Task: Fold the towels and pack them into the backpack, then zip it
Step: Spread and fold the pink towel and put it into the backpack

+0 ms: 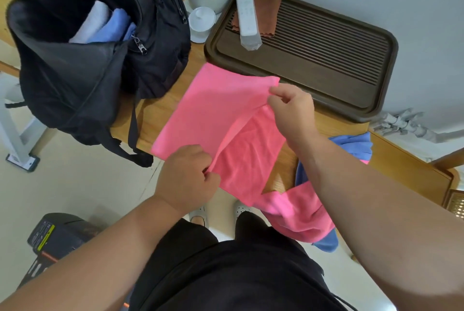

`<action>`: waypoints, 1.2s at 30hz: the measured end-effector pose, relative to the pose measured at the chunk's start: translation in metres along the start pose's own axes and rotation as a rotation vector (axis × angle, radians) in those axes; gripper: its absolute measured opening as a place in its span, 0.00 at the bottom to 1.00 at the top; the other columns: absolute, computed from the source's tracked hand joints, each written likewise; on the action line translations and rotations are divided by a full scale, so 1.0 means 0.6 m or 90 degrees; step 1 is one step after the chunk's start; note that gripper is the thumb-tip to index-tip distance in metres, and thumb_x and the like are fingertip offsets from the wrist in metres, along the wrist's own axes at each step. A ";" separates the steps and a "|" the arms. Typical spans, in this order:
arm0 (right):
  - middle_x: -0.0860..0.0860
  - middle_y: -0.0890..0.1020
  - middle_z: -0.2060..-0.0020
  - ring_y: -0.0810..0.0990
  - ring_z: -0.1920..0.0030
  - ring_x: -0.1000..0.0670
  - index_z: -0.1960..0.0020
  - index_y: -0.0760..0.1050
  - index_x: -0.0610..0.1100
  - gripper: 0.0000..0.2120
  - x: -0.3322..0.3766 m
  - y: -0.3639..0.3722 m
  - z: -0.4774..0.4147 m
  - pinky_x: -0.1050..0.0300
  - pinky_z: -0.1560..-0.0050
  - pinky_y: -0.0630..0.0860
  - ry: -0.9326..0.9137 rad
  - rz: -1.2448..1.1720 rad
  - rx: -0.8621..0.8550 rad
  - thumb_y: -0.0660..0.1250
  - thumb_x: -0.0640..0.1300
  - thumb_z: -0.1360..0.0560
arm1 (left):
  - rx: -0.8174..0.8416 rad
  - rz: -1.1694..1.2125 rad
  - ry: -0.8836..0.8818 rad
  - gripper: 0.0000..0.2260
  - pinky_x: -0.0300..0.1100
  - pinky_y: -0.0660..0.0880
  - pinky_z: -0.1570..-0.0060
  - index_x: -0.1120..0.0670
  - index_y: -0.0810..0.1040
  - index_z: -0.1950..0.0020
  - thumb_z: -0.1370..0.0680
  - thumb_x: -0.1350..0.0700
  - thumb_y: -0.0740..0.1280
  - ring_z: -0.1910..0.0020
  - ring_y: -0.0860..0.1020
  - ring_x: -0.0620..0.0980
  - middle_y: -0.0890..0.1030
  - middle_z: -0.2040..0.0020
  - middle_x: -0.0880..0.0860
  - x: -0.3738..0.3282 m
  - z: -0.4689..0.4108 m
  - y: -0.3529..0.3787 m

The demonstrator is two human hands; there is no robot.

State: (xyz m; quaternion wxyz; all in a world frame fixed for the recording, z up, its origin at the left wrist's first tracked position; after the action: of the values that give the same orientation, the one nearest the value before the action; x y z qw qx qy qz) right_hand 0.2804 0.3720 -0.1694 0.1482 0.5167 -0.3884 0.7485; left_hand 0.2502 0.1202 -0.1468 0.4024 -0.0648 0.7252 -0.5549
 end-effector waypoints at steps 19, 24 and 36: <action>0.55 0.79 0.63 0.78 0.60 0.53 0.56 0.83 0.43 0.11 -0.064 -0.051 -0.011 0.48 0.53 0.80 0.112 -0.034 0.010 0.67 0.47 0.32 | 0.183 -0.061 0.022 0.12 0.41 0.57 0.71 0.51 0.56 0.71 0.35 0.52 0.59 0.68 0.66 0.54 0.63 0.70 0.49 -0.056 0.018 0.109; 0.53 0.79 0.63 0.76 0.60 0.52 0.53 0.84 0.44 0.19 -0.087 -0.068 -0.005 0.48 0.50 0.79 0.098 0.096 -0.003 0.62 0.54 0.34 | 0.233 -0.051 0.074 0.12 0.44 0.64 0.71 0.51 0.59 0.70 0.32 0.52 0.61 0.68 0.66 0.55 0.60 0.70 0.47 -0.072 0.028 0.132; 0.43 0.55 0.22 0.57 0.24 0.40 0.26 0.67 0.49 0.31 -0.094 -0.046 0.037 0.45 0.26 0.58 0.107 0.461 0.160 0.66 0.57 0.25 | 0.438 -0.135 -0.008 0.10 0.48 0.74 0.50 0.54 0.75 0.46 0.18 0.50 0.58 0.48 0.76 0.57 0.76 0.49 0.53 -0.087 -0.001 0.162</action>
State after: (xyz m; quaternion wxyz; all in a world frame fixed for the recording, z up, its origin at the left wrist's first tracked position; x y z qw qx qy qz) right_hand 0.3360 0.3838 -0.2040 -0.1590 0.2972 -0.4372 0.8338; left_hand 0.3188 0.1852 -0.2034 0.3454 -0.0034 0.4826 -0.8049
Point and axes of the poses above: each hand's wrist, its own z-axis away from the middle knuckle, its own y-axis out of the palm, x = y × z, the point moved 3 cm from there along -z, towards the middle knuckle
